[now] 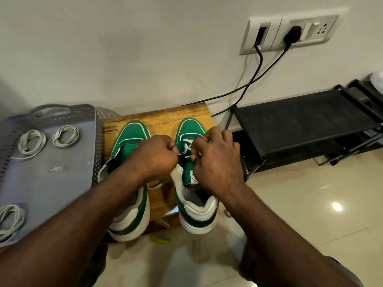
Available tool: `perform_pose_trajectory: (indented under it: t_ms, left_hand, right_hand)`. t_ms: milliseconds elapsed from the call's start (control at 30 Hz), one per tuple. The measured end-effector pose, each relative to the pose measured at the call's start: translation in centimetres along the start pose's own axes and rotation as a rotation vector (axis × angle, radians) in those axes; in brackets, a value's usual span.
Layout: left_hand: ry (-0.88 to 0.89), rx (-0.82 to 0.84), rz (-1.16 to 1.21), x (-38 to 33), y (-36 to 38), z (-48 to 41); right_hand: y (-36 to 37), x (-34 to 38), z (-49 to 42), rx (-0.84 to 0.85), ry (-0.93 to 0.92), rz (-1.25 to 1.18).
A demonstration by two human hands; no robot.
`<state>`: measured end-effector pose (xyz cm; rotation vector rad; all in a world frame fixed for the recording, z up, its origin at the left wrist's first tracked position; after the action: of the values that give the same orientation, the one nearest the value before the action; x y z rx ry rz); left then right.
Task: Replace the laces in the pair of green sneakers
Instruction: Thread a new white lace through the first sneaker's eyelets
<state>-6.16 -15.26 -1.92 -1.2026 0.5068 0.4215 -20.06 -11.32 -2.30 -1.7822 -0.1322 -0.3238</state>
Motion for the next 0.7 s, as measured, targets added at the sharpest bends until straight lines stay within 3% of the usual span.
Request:
perform_pose_trajectory:
  t_ms: [100,267,700]
  left_hand:
    - [-0.001,-0.001,-0.002,0.0,0.0,-0.1]
    - [0.019,-0.009,-0.002,0.1,0.1,-0.1]
    - [0.076,-0.076,-0.057,-0.1,0.5,-0.3]
  right_hand:
    - [-0.3,-0.9,0.1,-0.024,0.092,-0.026]
    - [0.0,0.5,0.5,-0.015,-0.005,-0.081]
    - [-0.5,-1.6,-0.4,0.017,0.043,-0.053]
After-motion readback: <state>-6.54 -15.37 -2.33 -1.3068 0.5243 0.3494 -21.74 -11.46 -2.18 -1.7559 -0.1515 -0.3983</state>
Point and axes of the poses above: each hand's wrist, its own z-axis away from the middle knuckle, its own y-axis out of the palm, x = y × z, the point moved 9 cm from there along -z, towards the middle knuckle, and after that the axes turned 8 degrees about -x, right-handed, at the moved point
